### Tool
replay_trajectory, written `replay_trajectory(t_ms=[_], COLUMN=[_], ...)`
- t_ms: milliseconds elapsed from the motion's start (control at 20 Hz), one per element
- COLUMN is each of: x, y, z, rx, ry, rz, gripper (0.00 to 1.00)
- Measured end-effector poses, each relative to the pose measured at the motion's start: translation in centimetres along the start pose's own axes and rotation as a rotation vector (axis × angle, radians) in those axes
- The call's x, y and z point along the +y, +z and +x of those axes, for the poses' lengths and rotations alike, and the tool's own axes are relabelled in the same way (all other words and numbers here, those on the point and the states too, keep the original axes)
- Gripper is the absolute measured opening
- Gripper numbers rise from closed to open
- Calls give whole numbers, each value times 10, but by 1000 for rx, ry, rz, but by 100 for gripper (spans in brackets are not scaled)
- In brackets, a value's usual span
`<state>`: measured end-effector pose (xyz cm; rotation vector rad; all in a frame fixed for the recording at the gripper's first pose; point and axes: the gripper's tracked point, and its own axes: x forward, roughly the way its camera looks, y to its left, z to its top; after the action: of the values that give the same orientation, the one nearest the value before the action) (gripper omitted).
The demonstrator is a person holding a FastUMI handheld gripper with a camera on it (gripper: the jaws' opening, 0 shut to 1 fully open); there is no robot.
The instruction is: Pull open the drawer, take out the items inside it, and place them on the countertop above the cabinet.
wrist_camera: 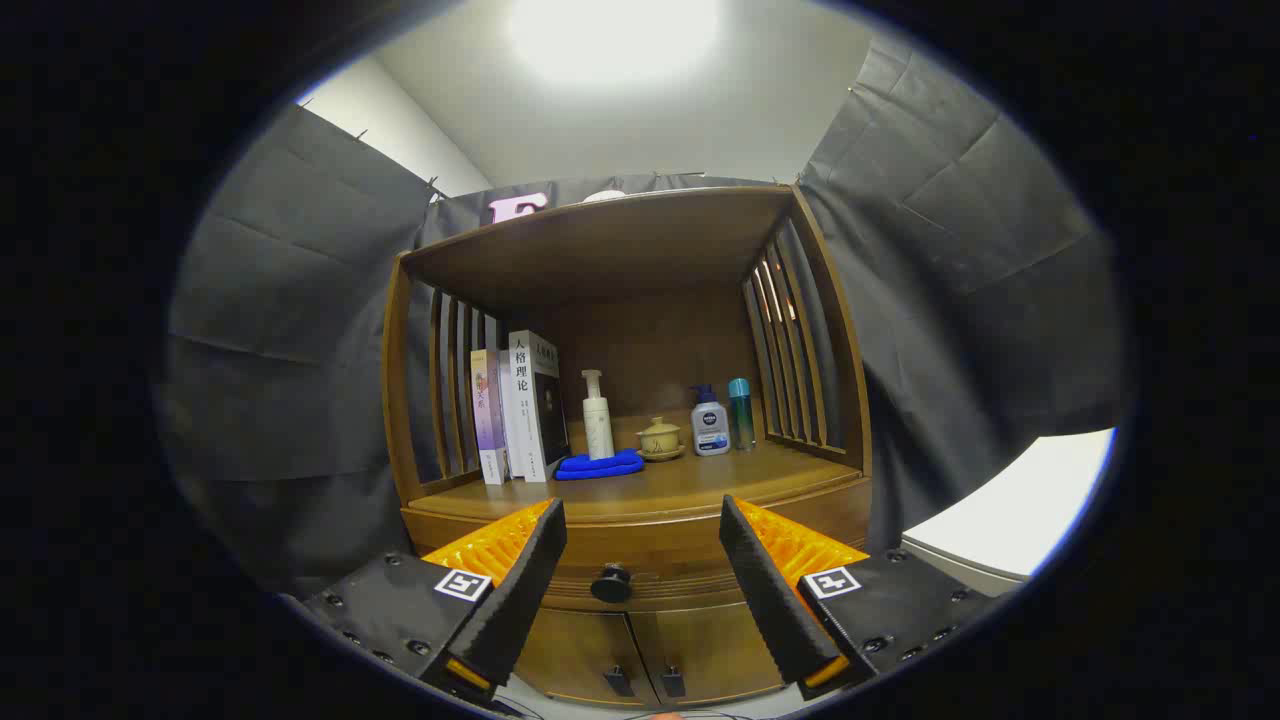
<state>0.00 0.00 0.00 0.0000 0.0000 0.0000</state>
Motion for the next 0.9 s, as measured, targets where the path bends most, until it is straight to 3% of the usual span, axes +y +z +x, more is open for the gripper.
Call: replay_trajectory(t_ms=[900], x=[-2], y=[-4], z=[2], rx=[4], ry=[-7], rz=[4], gripper=[98])
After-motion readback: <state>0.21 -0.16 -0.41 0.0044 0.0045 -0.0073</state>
